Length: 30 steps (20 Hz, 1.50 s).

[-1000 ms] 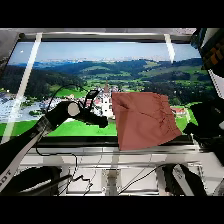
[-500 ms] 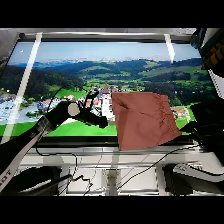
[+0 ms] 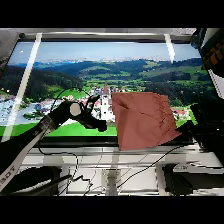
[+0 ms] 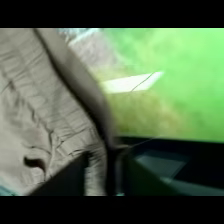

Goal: Fold the clothes and pants, and hang the long-sleeved shirts on hangers.

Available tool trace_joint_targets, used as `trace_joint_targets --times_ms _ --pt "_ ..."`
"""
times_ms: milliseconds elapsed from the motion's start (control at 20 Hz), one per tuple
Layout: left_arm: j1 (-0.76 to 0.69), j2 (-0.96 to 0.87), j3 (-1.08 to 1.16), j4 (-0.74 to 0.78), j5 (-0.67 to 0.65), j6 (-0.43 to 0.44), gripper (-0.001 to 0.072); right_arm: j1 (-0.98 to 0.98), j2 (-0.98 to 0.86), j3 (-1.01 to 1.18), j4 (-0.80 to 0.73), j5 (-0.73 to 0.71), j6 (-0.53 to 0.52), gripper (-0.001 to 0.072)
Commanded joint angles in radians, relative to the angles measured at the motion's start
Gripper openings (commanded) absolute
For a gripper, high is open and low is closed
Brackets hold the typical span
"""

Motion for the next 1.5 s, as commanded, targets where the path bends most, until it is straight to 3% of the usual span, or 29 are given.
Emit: trace_joint_targets --times_ms 0,50,250,400,500,700,1050,1100,1250,1350,1450 --pt "0.000 -0.040 -0.001 -0.052 -0.023 0.017 0.0403 0.037 -0.014 0.000 0.058 -0.012 -0.034 0.0070" --pt "0.000 -0.042 -0.001 -0.069 -0.022 0.049 0.0403 0.055 -0.014 0.000 0.059 -0.014 -0.034 0.0018" --pt "0.001 -0.041 -0.011 -0.091 -0.044 0.073 0.0405 0.134 -0.012 0.000 0.090 -0.004 -0.031 0.0017" --pt "0.000 -0.043 -0.084 -0.274 -0.020 0.186 0.0405 0.177 -0.012 0.000 0.131 0.010 -0.029 0.0017" --pt "0.000 -0.043 -0.151 -0.328 0.030 0.185 0.0480 0.202 -0.012 0.000 0.166 0.012 -0.024 0.0017" --pt "0.000 -0.045 -0.228 -0.513 0.072 0.286 0.0499 0.245 -0.012 0.000 0.204 0.018 -0.023 0.0017" --pt "-0.087 -0.149 -0.229 -0.549 0.131 0.290 0.0496 0.310 -0.011 0.000 0.255 0.077 -0.023 0.0017" --pt "-0.087 -0.153 -0.228 -0.573 0.147 0.291 0.0460 0.311 -0.011 0.000 0.256 0.090 -0.023 0.0017" --pt "-0.057 -0.147 -0.215 -0.581 0.195 0.293 0.0145 0.310 -0.011 0.000 0.257 0.123 -0.023 0.0017" --pt "-0.018 -0.135 -0.208 -0.581 0.191 0.303 0.0007 0.310 -0.011 0.000 0.264 0.145 -0.023 0.0016" --pt "0.031 -0.105 -0.206 -0.581 0.172 0.362 0.0008 0.310 0.003 0.000 0.280 0.152 -0.023 0.0017"
